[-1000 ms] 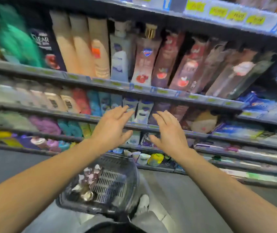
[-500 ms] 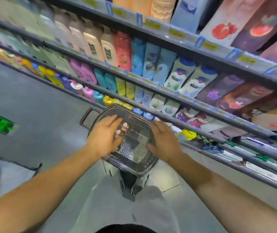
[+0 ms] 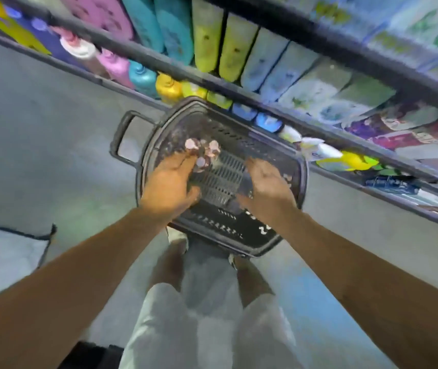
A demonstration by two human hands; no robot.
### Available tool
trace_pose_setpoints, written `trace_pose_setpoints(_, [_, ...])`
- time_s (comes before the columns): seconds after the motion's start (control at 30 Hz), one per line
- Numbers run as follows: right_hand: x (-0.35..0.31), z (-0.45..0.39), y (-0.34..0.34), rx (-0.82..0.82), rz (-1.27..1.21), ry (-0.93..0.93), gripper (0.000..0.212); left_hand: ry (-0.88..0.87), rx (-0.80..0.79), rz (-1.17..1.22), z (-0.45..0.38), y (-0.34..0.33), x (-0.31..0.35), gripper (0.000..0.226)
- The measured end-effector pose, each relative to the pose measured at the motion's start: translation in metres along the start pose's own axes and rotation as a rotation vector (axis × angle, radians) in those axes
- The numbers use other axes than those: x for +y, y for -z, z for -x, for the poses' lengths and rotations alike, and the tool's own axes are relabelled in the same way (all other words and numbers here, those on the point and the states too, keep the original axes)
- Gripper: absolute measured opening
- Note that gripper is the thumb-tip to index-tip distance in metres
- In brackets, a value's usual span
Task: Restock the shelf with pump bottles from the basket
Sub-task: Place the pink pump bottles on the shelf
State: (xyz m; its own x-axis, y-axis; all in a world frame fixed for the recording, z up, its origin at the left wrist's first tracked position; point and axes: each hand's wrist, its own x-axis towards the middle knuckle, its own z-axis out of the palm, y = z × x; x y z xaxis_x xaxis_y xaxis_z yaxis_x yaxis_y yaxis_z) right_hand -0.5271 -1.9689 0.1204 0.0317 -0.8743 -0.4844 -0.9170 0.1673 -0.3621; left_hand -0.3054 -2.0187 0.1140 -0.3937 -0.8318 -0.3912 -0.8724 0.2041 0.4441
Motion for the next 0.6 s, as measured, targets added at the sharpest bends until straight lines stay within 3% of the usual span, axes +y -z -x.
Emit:
trace_pose_setpoints(0.17, [0.008,-0.077,-0.077,-0.065,-0.04,-0.102,0.067,-0.036,-0.012,-0.031,-0.046,-0.077,-0.056,0.063])
trace_pose_setpoints(0.27, [0.024,-0.123,-0.124,-0.073,-0.015,-0.099,0.066,0.0,-0.103,-0.056,-0.077,-0.117,-0.083,0.065])
trace_pose_setpoints(0.47, [0.059,-0.203,-0.199,-0.011,-0.071,-0.099,0.068,-0.01,-0.139,-0.103,-0.133,-0.196,-0.124,0.073])
trace_pose_setpoints(0.6, [0.075,-0.24,-0.238,0.053,-0.106,-0.02,0.068,-0.053,-0.113,-0.177,-0.16,-0.229,-0.131,0.059])
